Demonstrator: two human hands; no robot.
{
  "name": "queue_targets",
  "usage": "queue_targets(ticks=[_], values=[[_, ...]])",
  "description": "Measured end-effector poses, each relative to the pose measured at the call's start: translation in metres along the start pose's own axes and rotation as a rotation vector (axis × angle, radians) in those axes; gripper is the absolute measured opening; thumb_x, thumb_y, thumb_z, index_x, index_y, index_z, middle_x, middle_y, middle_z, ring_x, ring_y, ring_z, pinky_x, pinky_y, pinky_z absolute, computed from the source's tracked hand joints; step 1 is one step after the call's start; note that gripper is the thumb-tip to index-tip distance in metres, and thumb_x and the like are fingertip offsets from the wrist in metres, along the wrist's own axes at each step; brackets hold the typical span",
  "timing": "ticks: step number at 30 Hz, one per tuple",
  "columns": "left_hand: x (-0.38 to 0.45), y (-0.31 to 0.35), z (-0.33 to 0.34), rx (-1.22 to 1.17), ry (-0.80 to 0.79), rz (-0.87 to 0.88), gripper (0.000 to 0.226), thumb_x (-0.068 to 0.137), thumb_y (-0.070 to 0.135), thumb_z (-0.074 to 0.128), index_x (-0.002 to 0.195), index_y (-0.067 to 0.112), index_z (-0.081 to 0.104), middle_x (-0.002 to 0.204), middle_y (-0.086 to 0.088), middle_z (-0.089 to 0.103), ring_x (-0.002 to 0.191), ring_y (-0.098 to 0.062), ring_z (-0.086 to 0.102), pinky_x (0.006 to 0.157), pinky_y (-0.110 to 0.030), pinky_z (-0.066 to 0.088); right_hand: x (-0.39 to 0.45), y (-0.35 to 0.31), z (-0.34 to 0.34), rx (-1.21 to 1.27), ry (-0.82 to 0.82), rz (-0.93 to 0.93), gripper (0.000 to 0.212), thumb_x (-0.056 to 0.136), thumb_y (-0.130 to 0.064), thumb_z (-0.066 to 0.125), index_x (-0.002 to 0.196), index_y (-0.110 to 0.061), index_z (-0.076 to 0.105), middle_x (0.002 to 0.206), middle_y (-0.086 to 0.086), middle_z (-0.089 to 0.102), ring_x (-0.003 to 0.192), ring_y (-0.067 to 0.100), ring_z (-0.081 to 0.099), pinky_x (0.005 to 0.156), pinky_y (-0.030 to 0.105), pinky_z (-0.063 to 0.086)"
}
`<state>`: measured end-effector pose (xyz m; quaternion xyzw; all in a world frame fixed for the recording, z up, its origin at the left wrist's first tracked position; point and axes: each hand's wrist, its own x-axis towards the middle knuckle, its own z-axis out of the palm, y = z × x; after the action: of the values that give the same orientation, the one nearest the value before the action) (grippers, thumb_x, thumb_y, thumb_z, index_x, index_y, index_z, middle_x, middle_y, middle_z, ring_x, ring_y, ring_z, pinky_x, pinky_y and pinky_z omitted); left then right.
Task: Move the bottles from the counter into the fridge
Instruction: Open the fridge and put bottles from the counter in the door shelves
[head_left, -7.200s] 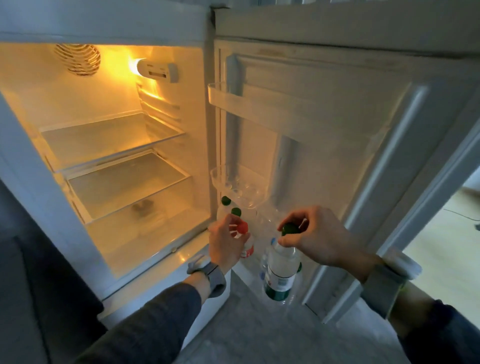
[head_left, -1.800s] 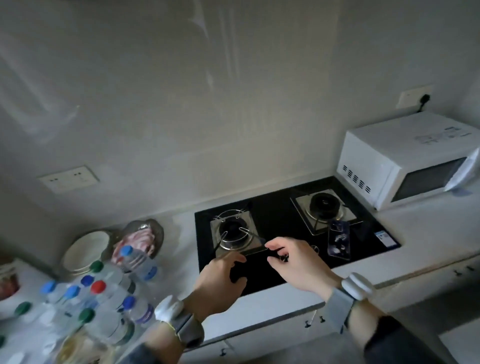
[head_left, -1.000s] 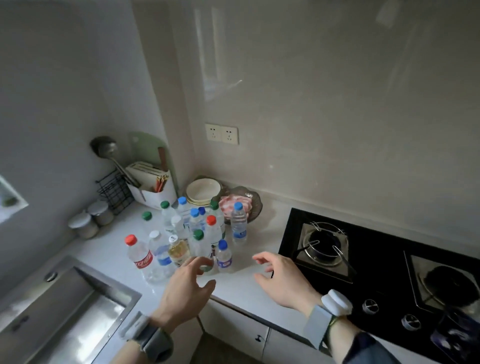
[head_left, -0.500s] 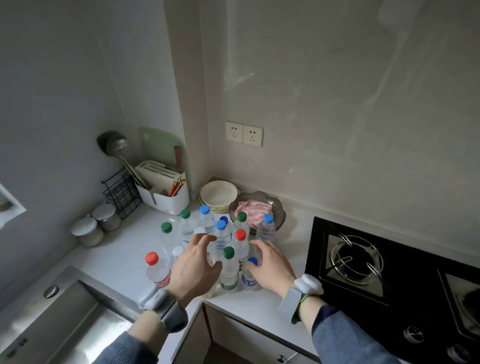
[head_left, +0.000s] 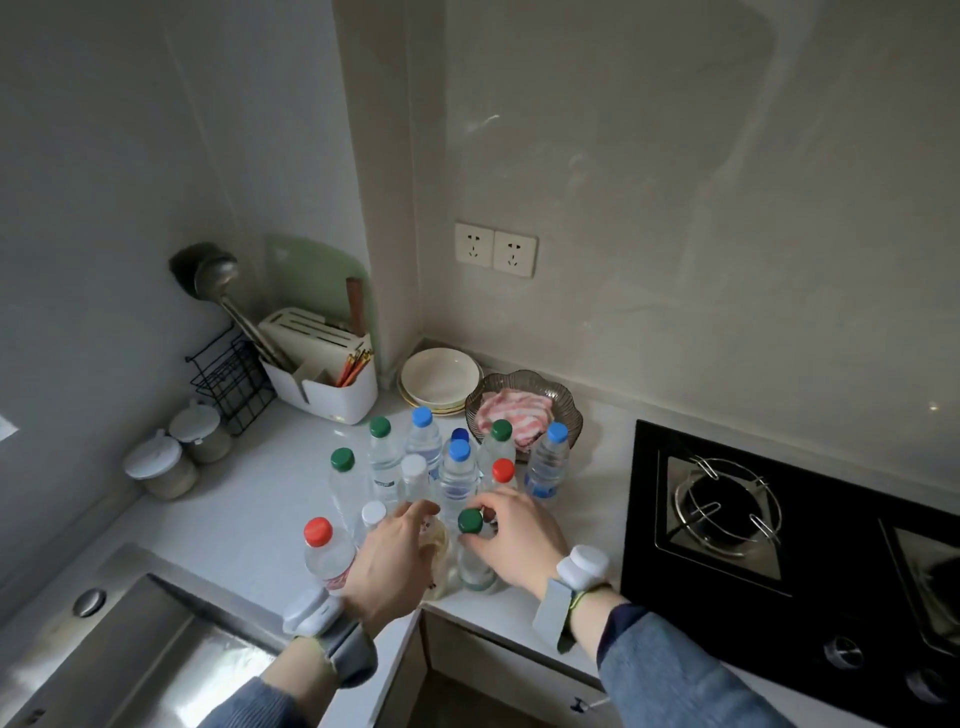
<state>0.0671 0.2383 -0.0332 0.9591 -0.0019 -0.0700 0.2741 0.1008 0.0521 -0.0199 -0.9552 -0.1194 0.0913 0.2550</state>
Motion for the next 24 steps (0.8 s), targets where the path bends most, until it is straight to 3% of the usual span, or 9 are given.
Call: queue_targets(ticks=[3, 7, 12, 17, 22, 24], values=[[-0.001, -0.005, 0.000, -0.035, 0.034, 0.025, 0.041, 0.088, 0.007, 0.062, 0.125, 0.025, 0.063, 0.125, 0.002, 0.064, 0.105, -0.023, 0.066, 0.088, -0.032, 0.052, -0.004, 0.001, 0.000, 0.018, 0.051, 0.022, 0.029, 0.082, -0.054, 0.065, 0.095, -0.029, 0.059, 0.099, -0.014, 0.058, 0.087, 0.015, 0.059, 0.075, 0.038, 0.054], [-0.016, -0.009, -0.003, -0.040, 0.033, 0.100, 0.041, 0.088, 0.006, 0.061, 0.122, 0.028, 0.062, 0.122, 0.008, 0.059, 0.100, -0.021, 0.068, 0.084, -0.035, 0.056, -0.019, 0.008, -0.010, 0.047, 0.094, 0.098, 0.032, 0.076, -0.056, 0.065, 0.087, -0.027, 0.056, 0.092, -0.012, 0.061, 0.082, 0.014, 0.059, 0.073, 0.038, 0.054], [-0.036, 0.005, -0.012, -0.018, 0.007, 0.221, 0.039, 0.093, 0.013, 0.066, 0.124, 0.036, 0.062, 0.122, 0.018, 0.059, 0.097, -0.009, 0.067, 0.079, -0.022, 0.051, -0.056, 0.028, -0.028, 0.094, 0.147, 0.199, 0.033, 0.073, -0.059, 0.067, 0.085, -0.029, 0.059, 0.083, -0.014, 0.065, 0.077, 0.009, 0.061, 0.070, 0.036, 0.055], [-0.039, 0.055, -0.022, -0.042, -0.059, 0.348, 0.042, 0.093, 0.019, 0.070, 0.129, 0.040, 0.061, 0.119, 0.023, 0.061, 0.085, -0.004, 0.063, 0.074, -0.023, 0.051, -0.101, 0.055, -0.053, 0.190, 0.245, 0.311, 0.032, 0.072, -0.057, 0.071, 0.083, -0.030, 0.060, 0.073, -0.013, 0.067, 0.065, 0.008, 0.062, 0.062, 0.038, 0.057], [-0.034, 0.127, 0.009, -0.072, -0.148, 0.520, 0.040, 0.091, 0.022, 0.073, 0.124, 0.041, 0.063, 0.112, 0.026, 0.059, 0.076, -0.001, 0.055, 0.069, -0.013, 0.042, -0.173, 0.090, -0.085, 0.221, 0.342, 0.448, 0.029, 0.072, -0.056, 0.073, 0.085, -0.033, 0.062, 0.072, -0.015, 0.066, 0.064, 0.006, 0.061, 0.060, 0.033, 0.055], [-0.036, 0.166, 0.025, -0.082, -0.193, 0.619, 0.037, 0.092, 0.024, 0.073, 0.122, 0.041, 0.063, 0.114, 0.023, 0.061, 0.077, -0.003, 0.057, 0.072, -0.022, 0.049, -0.207, 0.107, -0.100, 0.219, 0.399, 0.520, 0.027, 0.073, -0.054, 0.075, 0.085, -0.033, 0.062, 0.072, -0.016, 0.065, 0.063, 0.006, 0.061, 0.058, 0.031, 0.053]])
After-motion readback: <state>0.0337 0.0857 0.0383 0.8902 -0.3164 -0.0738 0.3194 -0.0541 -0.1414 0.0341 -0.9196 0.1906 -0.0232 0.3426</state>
